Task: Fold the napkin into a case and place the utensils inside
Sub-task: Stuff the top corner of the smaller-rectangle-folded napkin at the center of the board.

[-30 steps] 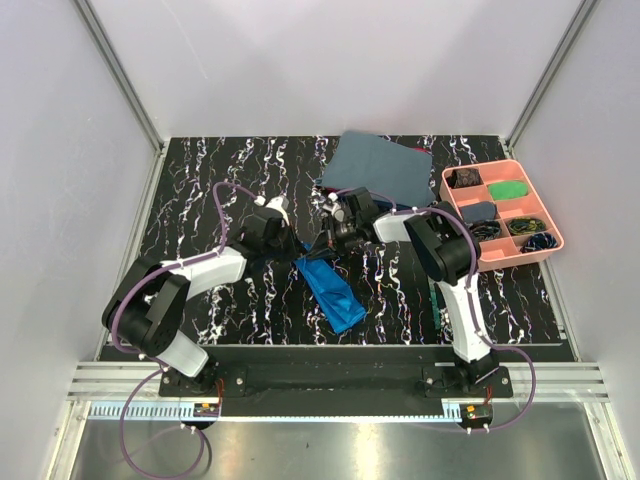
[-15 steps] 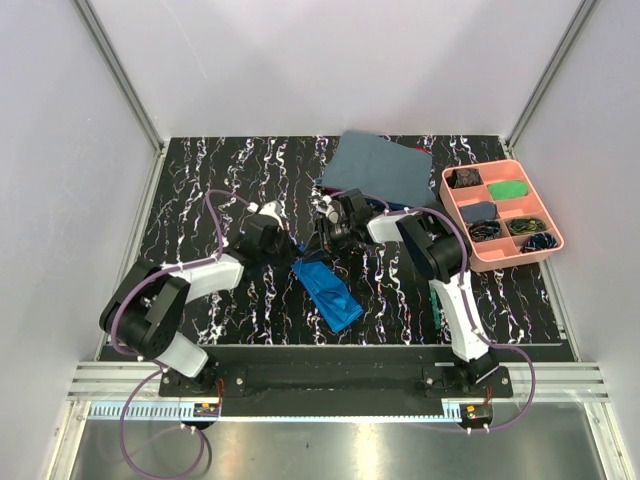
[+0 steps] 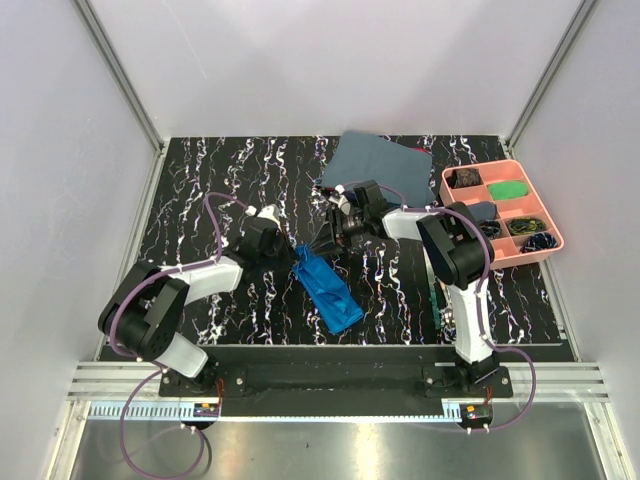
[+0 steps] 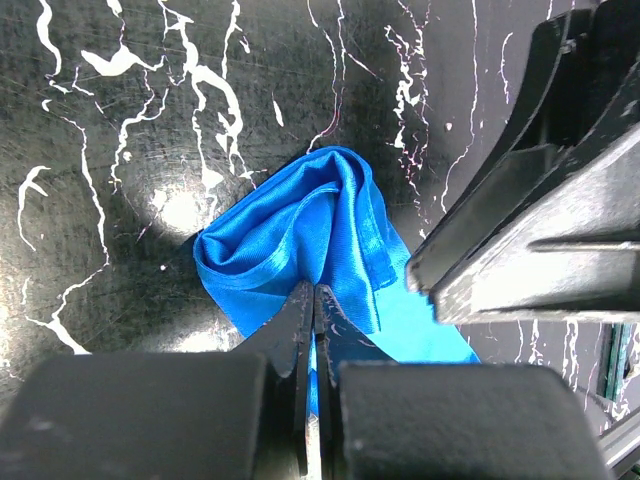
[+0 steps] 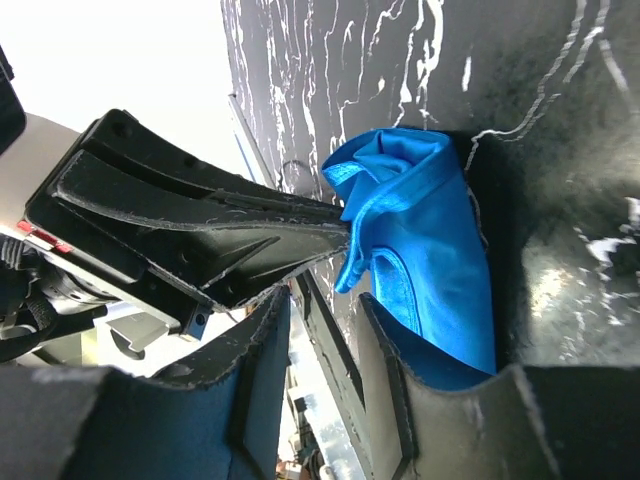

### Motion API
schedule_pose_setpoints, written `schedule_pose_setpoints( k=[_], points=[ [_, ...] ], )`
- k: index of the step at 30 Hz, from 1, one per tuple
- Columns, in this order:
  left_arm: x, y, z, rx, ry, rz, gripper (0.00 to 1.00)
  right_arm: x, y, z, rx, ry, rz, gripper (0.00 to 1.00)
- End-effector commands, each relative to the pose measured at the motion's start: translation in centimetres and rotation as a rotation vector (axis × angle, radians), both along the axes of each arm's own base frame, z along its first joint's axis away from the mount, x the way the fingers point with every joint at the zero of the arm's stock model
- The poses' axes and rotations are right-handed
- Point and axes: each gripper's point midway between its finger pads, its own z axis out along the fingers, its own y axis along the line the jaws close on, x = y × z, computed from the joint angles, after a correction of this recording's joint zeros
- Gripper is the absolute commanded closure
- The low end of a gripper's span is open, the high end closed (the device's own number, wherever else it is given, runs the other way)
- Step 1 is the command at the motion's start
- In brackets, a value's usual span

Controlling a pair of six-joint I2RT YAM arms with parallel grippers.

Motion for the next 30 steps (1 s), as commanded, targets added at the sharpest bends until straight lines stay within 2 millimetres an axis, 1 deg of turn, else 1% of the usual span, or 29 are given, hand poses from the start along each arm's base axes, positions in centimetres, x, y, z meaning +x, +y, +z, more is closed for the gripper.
schedule_pose_setpoints(
  k=[1,3,4,6,7,11,13,15,16,18,19,21,27,30],
  points=[
    [0.9,-0.2,1.8,-0.014,-0.050,0.005,1.00,0.3,-1.0,1.7,0.025,-0.046,0.005,0.59],
    [0.9,-0.2,2.0,-0.014,-0.054,0.003,1.00,0.6,-1.1,1.2,0.010,-0.051,-0.009,0.64],
    [1.0,-0.2,2.2,-0.014,-0.058,0.004,1.00,0.8,-1.2,1.0,0.007,-0.046,-0.013,0.72],
    [0.9,-0.2,2.3,-0.014,-0.059,0.004,1.00,1.1,-1.2,0.6,0.005,-0.045,-0.016,0.77],
    [0.9,-0.3,2.3,-0.015,-0.059,-0.002,1.00,1.1,-1.2,0.1,0.000,-0.037,-0.015,0.84],
    [0.8,-0.4,2.3,-0.021,-0.057,-0.007,1.00,1.4,-0.8,-0.7,-0.004,-0.032,-0.006,0.93],
    [0.9,-0.4,2.4,-0.023,-0.060,-0.005,1.00,1.5,-0.5,-1.0,-0.004,-0.027,0.001,0.94],
    [1.0,-0.4,2.5,-0.026,-0.065,-0.005,1.00,1.3,0.1,-1.0,-0.001,-0.028,0.012,0.94],
    [1.0,-0.5,2.6,-0.027,-0.064,-0.005,1.00,1.2,0.3,-1.4,-0.002,-0.019,0.019,0.94],
    [1.1,-0.6,2.8,-0.031,-0.069,-0.006,1.00,0.9,1.1,-1.3,0.013,-0.013,0.032,0.95],
    [1.1,-0.6,2.8,-0.031,-0.067,-0.007,1.00,0.8,1.3,-1.6,0.015,-0.005,0.034,0.95],
    [1.2,-0.7,2.9,-0.031,-0.069,-0.010,1.00,0.6,2.0,-1.3,0.026,-0.006,0.048,0.95],
    [1.5,-1.0,3.4,-0.039,-0.081,-0.019,1.00,-0.3,3.6,-1.3,0.056,0.015,0.073,0.95],
    [1.6,-1.0,3.3,-0.037,-0.078,-0.019,1.00,-0.9,4.4,-1.1,0.064,0.014,0.088,0.95]
  ],
)
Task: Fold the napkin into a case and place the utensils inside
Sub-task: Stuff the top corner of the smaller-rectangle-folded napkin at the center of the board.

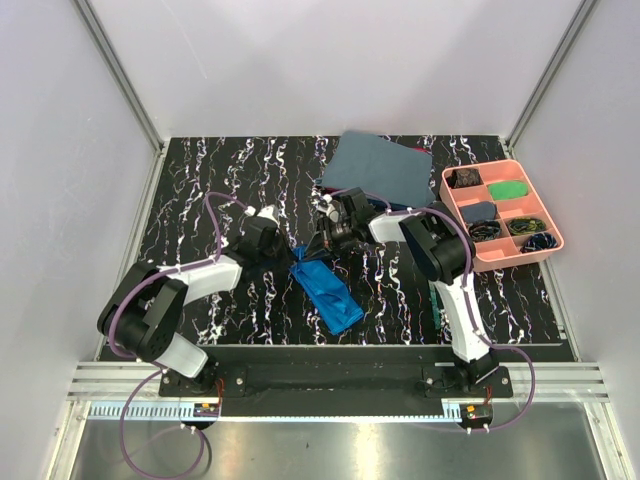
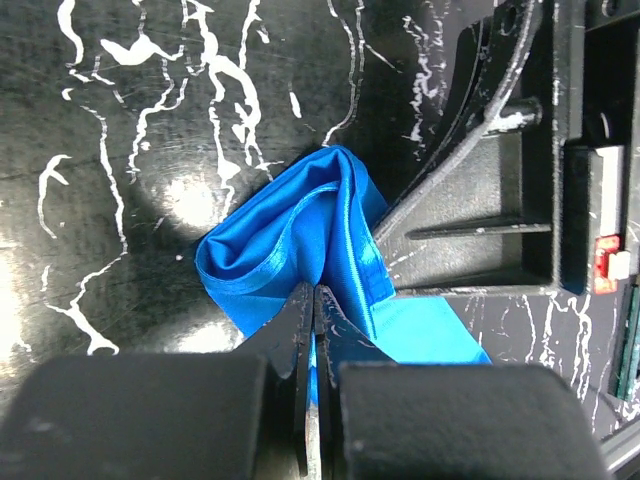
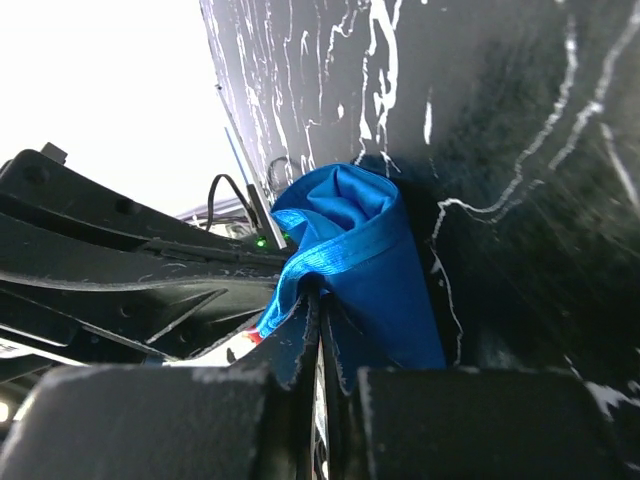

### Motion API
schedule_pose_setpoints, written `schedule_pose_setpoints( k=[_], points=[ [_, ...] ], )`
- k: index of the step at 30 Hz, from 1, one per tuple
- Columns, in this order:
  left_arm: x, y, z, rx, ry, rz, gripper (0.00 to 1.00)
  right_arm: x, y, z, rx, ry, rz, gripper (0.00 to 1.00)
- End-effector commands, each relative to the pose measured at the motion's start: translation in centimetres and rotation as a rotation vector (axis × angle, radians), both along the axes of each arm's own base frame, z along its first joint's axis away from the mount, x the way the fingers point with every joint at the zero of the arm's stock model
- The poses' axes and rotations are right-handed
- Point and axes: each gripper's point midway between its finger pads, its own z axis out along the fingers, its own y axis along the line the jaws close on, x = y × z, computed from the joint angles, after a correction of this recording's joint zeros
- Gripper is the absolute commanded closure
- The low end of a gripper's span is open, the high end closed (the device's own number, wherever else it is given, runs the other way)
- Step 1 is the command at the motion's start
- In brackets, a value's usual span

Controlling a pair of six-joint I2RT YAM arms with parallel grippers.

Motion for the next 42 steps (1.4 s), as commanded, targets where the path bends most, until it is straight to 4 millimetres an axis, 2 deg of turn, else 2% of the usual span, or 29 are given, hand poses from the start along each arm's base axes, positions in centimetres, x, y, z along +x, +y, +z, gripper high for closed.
schedule_pose_setpoints(
  k=[1,3,8,10,14,17,24,26,30,32,42],
  points=[
    [1.9,-1.4,3.4,-0.059,-0.100,-0.018,1.00,-0.4,2.1,1.6,0.071,-0.027,0.046,0.95],
    [2.0,-1.6,3.3,-0.062,-0.096,-0.018,1.00,-0.7,2.8,1.4,0.080,-0.023,0.052,0.95],
    [1.9,-2.1,4.5,-0.096,-0.106,-0.033,1.00,-0.6,3.4,-2.2,0.017,-0.025,0.036,0.95],
    [2.0,-1.8,5.5,-0.100,-0.130,-0.019,1.00,-0.5,3.3,-3.2,0.001,-0.015,0.029,0.95],
    [1.9,-0.8,6.2,-0.082,-0.151,0.027,1.00,-0.4,3.3,-4.5,-0.028,-0.011,0.024,0.96],
    [1.7,-0.6,5.4,-0.065,-0.127,0.030,1.00,-0.3,3.4,-4.0,-0.020,-0.025,0.032,0.96],
    [1.5,-0.3,2.4,-0.034,-0.064,0.045,1.00,-0.6,3.5,0.5,0.000,-0.088,0.055,0.95],
    [1.6,-0.3,2.2,-0.034,-0.068,0.046,1.00,-1.3,3.9,1.1,0.008,-0.073,0.082,0.95],
    [1.7,-0.2,2.6,-0.037,-0.086,0.051,1.00,-2.3,4.0,1.2,0.005,-0.064,0.093,0.93],
    [1.5,-0.1,2.7,-0.032,-0.089,0.049,1.00,-2.2,3.5,0.9,-0.015,-0.077,0.072,0.93],
    [0.8,0.5,2.8,-0.019,-0.101,0.043,1.00,-0.8,1.1,1.7,-0.013,-0.086,0.024,0.89]
  ],
)
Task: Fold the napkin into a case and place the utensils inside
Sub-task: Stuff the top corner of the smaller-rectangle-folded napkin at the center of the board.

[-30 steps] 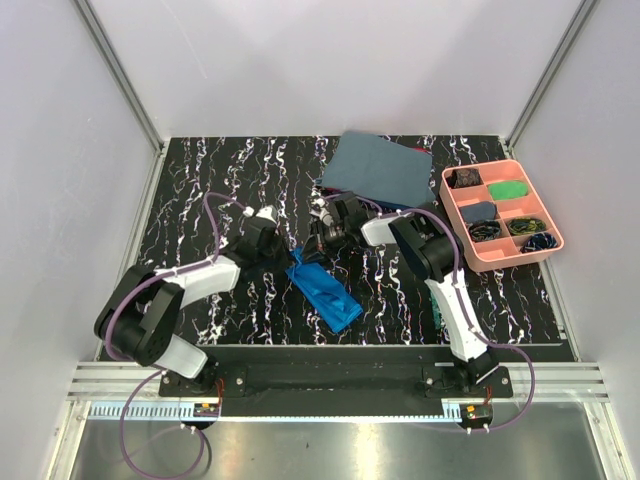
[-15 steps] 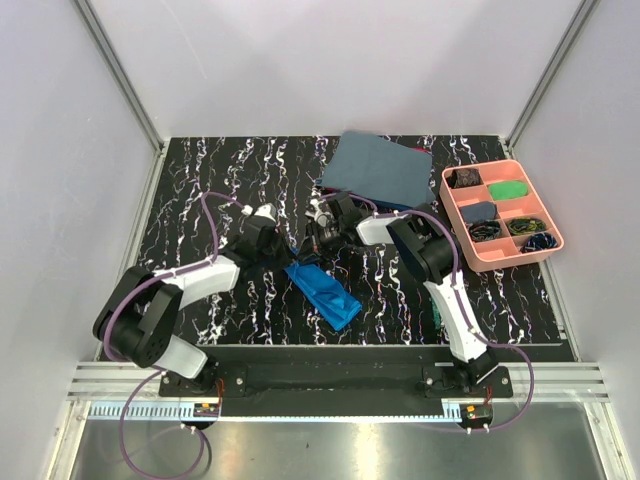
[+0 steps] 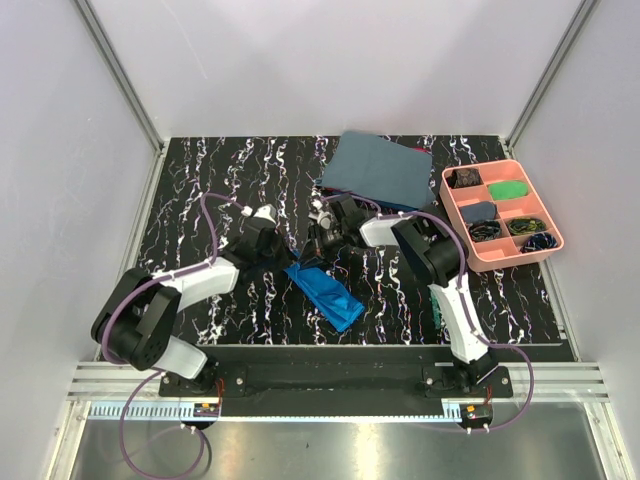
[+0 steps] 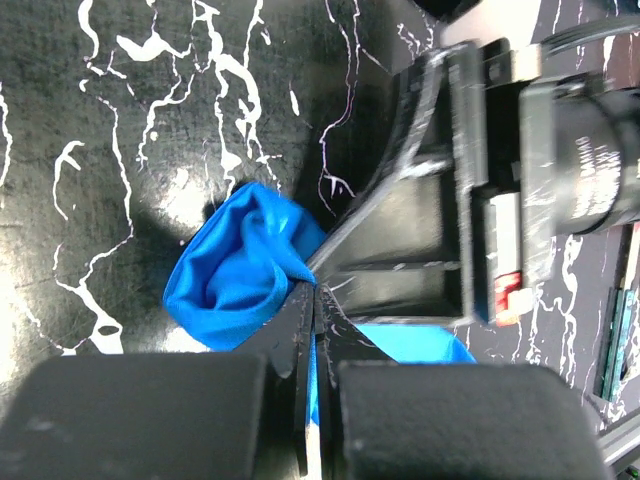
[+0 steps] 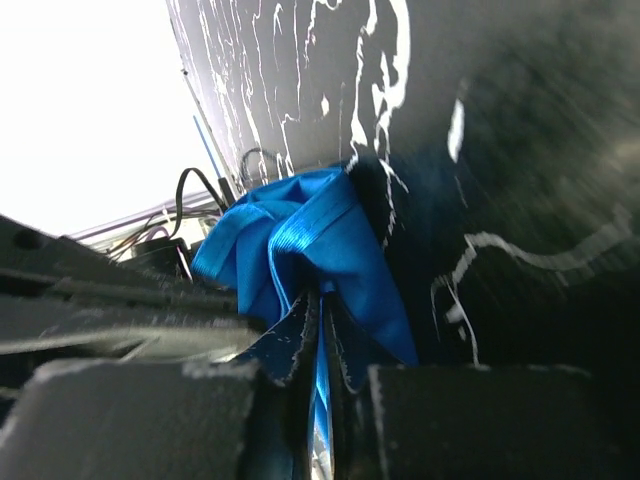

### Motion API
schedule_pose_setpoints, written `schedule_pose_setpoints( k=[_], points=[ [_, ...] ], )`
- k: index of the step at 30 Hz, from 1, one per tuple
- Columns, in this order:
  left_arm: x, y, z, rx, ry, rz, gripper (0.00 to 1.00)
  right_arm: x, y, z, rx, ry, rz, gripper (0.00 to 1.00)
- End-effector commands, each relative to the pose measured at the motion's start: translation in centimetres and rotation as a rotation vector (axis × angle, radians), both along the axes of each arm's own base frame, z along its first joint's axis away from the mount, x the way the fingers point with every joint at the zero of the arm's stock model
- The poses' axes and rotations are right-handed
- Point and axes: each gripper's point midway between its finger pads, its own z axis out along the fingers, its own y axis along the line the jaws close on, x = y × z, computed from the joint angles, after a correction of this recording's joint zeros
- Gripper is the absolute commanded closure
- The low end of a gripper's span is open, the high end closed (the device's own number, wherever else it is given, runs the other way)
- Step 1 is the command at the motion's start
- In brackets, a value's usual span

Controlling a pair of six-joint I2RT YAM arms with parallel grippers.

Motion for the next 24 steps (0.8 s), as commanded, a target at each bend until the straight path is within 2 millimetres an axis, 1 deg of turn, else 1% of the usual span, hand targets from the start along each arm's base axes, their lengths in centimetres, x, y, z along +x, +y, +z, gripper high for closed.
schedule_pose_setpoints(
  k=[1,3,6,12,14,17,22,23,24],
  points=[
    [0.9,0.0,1.9,-0.013,-0.094,0.008,1.00,0.9,-1.3,2.8,0.030,-0.062,-0.017,0.89],
    [0.8,0.1,1.7,-0.013,-0.090,0.009,1.00,1.2,-1.8,2.9,0.028,-0.064,-0.029,0.89],
    [0.7,0.1,1.6,-0.012,-0.087,0.005,1.00,1.1,-2.1,2.7,0.027,-0.064,-0.028,0.89],
    [0.7,0.0,1.8,-0.017,-0.091,0.000,1.00,1.3,-1.8,2.6,0.031,-0.063,-0.026,0.89],
    [0.8,0.0,1.8,-0.017,-0.093,0.001,1.00,1.4,-1.7,3.1,0.037,-0.068,-0.027,0.89],
    [0.8,-0.1,1.9,-0.022,-0.093,-0.001,1.00,1.5,-1.6,3.3,0.037,-0.072,-0.028,0.89],
    [0.8,-0.2,1.7,-0.020,-0.090,-0.004,1.00,1.4,-0.8,3.3,0.045,-0.071,-0.010,0.89],
    [0.9,-0.2,1.8,-0.021,-0.091,-0.006,1.00,1.0,-0.4,3.1,0.047,-0.068,0.004,0.90],
    [0.9,-0.2,1.8,-0.020,-0.092,-0.005,1.00,1.0,0.0,3.4,0.052,-0.069,0.007,0.89]
  ],
)
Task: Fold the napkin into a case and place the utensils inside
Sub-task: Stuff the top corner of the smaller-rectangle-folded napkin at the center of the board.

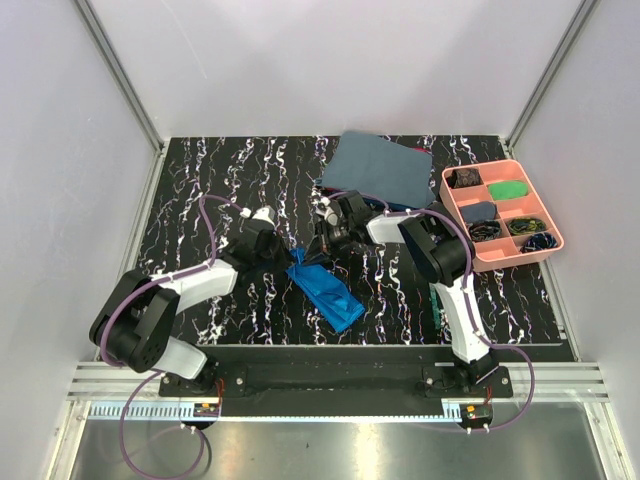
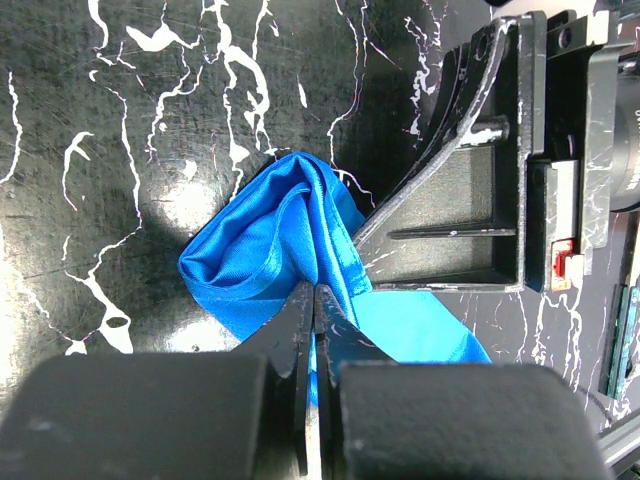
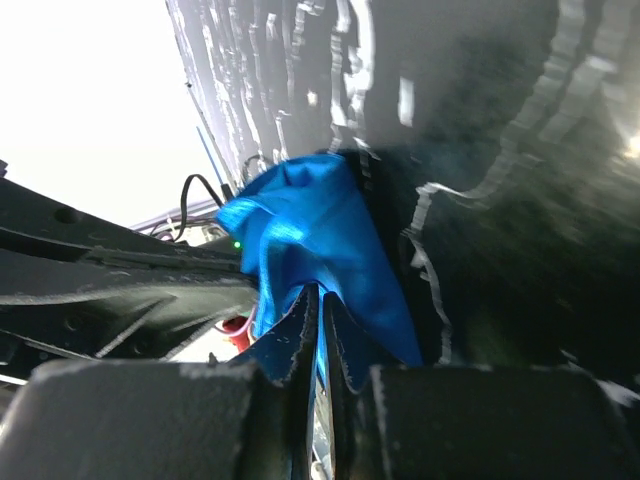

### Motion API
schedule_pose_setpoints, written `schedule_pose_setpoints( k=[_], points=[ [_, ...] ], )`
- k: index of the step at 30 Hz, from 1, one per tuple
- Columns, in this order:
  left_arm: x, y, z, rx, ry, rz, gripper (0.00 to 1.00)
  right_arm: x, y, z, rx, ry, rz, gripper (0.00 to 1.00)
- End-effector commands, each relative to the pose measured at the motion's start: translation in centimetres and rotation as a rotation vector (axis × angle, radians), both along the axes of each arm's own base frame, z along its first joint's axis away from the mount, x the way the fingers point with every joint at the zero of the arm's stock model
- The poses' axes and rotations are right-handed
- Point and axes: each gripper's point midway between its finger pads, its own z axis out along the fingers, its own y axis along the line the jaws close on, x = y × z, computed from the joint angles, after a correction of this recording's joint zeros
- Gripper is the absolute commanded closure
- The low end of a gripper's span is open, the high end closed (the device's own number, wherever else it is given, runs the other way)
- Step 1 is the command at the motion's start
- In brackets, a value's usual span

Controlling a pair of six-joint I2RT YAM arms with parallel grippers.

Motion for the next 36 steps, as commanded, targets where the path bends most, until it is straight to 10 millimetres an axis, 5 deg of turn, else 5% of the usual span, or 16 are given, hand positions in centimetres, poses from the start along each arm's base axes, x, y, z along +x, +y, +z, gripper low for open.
schedule_pose_setpoints(
  k=[1,6,15,21,27,36],
  points=[
    [1.4,-0.5,2.1,-0.021,-0.091,-0.003,1.00,-0.1,2.3,3.1,0.061,-0.072,0.051,0.89],
    [1.5,-0.6,2.3,-0.024,-0.098,-0.007,1.00,-1.0,3.9,3.4,0.086,-0.061,0.079,0.89],
    [1.7,-0.4,0.2,0.021,-0.017,0.000,1.00,-1.7,6.0,-0.5,0.108,-0.095,0.101,0.89],
    [2.0,-1.0,1.4,0.012,-0.047,-0.053,1.00,-1.6,5.0,-4.3,-0.053,-0.102,0.130,0.85],
    [1.8,-0.2,-1.2,0.038,0.013,-0.030,1.00,-1.2,4.2,-3.2,-0.019,-0.073,0.099,0.85],
    [0.7,2.3,1.4,0.021,-0.137,0.051,0.60,-1.0,3.7,-2.9,-0.016,-0.055,0.088,0.85]
  ],
)
